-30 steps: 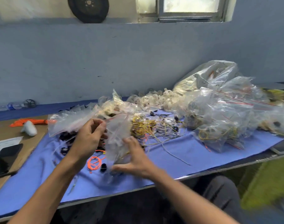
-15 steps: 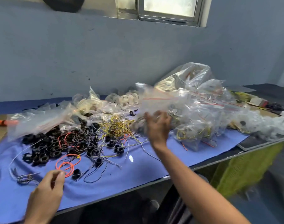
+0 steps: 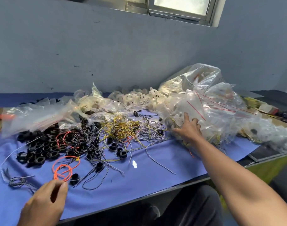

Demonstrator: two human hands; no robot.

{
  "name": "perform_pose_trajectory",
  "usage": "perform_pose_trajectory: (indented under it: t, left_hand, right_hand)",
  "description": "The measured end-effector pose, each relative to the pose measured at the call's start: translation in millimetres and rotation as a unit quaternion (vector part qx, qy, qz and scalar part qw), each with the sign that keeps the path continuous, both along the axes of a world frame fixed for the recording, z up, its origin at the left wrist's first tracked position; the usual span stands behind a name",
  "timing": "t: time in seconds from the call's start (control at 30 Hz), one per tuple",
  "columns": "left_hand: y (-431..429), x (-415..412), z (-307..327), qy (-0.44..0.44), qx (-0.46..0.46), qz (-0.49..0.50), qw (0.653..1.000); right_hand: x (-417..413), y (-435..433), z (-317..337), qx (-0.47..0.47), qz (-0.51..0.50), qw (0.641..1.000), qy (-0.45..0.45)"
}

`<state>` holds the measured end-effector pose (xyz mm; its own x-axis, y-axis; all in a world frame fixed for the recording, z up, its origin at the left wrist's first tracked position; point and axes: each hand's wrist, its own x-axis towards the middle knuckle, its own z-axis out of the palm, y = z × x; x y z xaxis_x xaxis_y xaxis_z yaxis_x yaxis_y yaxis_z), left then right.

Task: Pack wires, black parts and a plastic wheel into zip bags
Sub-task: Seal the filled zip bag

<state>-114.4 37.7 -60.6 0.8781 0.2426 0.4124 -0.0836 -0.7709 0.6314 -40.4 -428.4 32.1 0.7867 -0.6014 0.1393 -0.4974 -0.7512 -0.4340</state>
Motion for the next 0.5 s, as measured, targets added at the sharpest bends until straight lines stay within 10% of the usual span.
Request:
perform_pose_trajectory:
  t: [0.13, 0.27, 0.5]
  left_hand:
    - [-7, -2, 0, -0.069, 0.010, 0.022, 0.997]
    - [-7, -3, 0, -0.092, -0.008, 0.003, 0.996]
    - [-11, -1, 0, -0.106, -0.013, -0.019, 0.994]
  right_hand:
    - [13, -4, -14, -0.124, 0.008, 0.990, 0.061]
    - [28, -2, -2, -0.137, 0.026, 0.987, -0.086]
    - [39, -58, 103, 0.048, -0.108, 0.957, -0.266]
